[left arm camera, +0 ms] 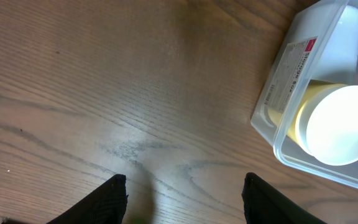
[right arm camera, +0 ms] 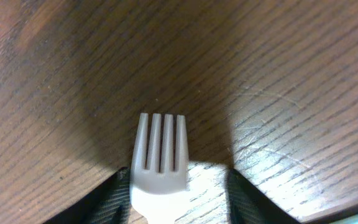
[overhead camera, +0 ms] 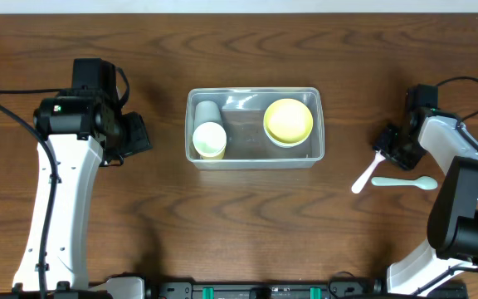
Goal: Pack container
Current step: 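Move the right gripper to the white fork and grasp it, then lift the white fork with the right gripper and drop it into the container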
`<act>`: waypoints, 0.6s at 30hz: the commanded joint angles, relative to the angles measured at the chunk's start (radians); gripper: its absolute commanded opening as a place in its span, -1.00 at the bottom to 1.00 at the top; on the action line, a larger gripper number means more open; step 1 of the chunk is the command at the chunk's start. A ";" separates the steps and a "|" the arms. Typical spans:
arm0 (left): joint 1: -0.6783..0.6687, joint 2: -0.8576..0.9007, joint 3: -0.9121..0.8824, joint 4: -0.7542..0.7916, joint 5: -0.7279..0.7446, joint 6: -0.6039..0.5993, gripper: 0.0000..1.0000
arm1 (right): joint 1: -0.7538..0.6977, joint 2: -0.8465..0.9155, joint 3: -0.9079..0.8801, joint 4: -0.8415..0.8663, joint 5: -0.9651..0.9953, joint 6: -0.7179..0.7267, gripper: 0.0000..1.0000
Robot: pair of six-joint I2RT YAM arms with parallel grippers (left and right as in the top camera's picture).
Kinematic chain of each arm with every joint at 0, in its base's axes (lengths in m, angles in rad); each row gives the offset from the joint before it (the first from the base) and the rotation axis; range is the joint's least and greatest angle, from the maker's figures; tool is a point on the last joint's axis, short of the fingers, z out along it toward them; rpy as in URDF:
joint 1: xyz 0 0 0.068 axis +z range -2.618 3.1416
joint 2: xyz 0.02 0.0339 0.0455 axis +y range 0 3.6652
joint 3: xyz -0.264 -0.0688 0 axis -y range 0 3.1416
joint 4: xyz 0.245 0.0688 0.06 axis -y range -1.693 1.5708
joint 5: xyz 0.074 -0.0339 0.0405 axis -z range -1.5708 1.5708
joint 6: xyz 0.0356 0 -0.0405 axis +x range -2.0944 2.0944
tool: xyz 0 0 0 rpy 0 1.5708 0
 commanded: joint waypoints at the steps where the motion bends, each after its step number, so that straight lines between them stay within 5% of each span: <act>1: 0.005 0.000 -0.004 -0.004 -0.001 0.008 0.21 | -0.001 0.005 -0.020 0.002 -0.023 0.003 -0.24; 18: 0.005 0.000 -0.004 -0.003 -0.001 0.008 0.22 | 0.000 0.005 -0.020 0.003 -0.032 0.003 -0.63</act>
